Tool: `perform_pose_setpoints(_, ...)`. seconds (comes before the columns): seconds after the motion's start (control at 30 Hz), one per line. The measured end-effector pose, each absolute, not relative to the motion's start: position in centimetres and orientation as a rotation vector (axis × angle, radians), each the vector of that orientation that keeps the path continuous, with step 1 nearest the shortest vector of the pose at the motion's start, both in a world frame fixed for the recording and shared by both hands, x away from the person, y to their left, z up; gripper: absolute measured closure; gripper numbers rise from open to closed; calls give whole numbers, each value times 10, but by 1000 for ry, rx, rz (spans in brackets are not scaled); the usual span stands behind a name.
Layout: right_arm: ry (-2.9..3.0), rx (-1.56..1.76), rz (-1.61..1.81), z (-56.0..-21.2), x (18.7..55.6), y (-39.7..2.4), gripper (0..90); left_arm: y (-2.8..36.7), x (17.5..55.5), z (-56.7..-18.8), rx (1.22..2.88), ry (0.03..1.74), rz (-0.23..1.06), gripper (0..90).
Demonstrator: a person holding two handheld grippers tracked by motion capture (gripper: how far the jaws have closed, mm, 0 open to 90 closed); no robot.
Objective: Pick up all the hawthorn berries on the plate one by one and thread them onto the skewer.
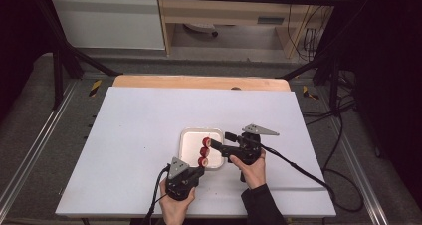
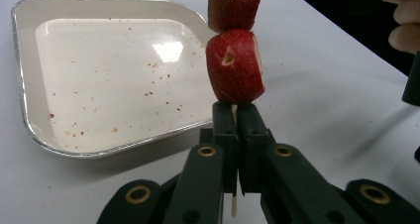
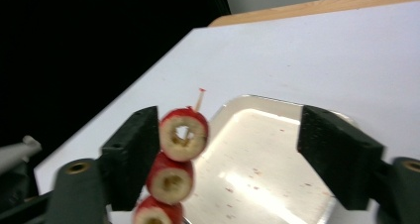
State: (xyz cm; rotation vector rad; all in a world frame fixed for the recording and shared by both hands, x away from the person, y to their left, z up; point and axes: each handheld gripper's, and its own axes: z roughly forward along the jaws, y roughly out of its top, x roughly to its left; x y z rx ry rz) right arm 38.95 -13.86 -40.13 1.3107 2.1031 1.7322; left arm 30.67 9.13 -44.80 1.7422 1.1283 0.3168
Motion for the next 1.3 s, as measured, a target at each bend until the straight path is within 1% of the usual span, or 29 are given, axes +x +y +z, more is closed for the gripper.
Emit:
perform_pose_setpoints(0.2, 2248, 1180, 1532, -402, 391, -148, 76, 98, 307, -446, 1779, 1106, 335, 882)
perform_pose_setpoints(0.47, 2342, 1113, 1377, -411, 385, -165, 24, 109, 308, -442, 1834, 1077, 348, 881)
perform_pose_setpoints(0.63, 2377, 1103, 1318, -418, 381, -179, 10, 114, 309, -438, 1860, 1065, 357, 881)
perform_pose_setpoints(1.3, 2403, 1121, 1271, -447, 359, -233, 13, 128, 328, -413, 1992, 1032, 370, 879)
